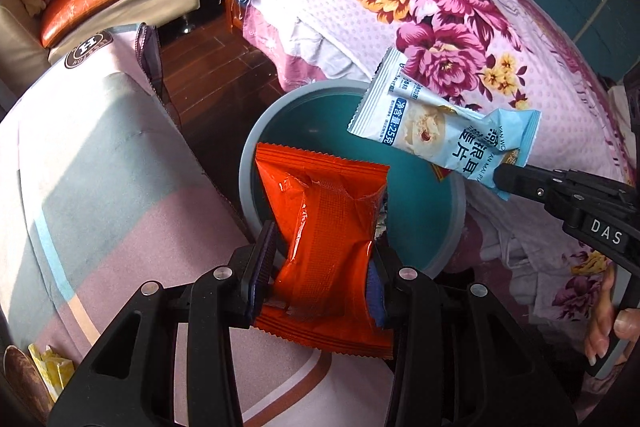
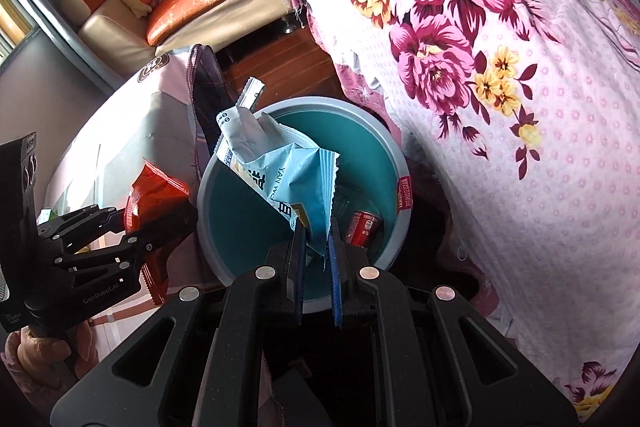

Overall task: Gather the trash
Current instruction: 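Carry the red packet over the teal bin and open the left tool while the right tool carries the wrapper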

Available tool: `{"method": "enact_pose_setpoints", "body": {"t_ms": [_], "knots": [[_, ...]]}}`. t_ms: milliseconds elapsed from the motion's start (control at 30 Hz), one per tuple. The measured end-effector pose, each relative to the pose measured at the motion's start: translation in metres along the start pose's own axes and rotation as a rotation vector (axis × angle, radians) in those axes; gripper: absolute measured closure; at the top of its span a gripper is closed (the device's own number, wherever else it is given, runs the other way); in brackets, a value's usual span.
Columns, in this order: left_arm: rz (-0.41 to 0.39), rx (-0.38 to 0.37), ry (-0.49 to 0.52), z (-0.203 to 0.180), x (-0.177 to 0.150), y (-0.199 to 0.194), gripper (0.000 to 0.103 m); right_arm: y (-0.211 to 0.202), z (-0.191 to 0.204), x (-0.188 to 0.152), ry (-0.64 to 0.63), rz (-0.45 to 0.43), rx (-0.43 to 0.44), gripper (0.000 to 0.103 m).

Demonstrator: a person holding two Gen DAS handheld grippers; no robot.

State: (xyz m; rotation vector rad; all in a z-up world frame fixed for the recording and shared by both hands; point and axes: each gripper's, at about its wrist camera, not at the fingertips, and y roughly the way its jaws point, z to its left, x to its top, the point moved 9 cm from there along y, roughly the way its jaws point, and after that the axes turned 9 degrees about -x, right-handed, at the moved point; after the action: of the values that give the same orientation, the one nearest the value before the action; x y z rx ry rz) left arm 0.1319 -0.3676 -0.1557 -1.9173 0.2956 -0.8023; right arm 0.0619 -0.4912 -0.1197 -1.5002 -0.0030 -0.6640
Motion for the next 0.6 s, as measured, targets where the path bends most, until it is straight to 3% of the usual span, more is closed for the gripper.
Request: {"method": "enact_pose_setpoints", "body": {"t_ms": [367, 600], "knots": [[0.013, -0.008, -0.016, -0.001, 0.009, 0.020, 0.057, 0.017, -0.008, 0.002, -0.003, 0.036, -0.022, 0.093], [-0.025, 0.032, -0.024, 0.002, 0.008, 0.010, 0.023, 0.020, -0.006, 0.003, -0.005, 0.043, -0.023, 0.093]]}}
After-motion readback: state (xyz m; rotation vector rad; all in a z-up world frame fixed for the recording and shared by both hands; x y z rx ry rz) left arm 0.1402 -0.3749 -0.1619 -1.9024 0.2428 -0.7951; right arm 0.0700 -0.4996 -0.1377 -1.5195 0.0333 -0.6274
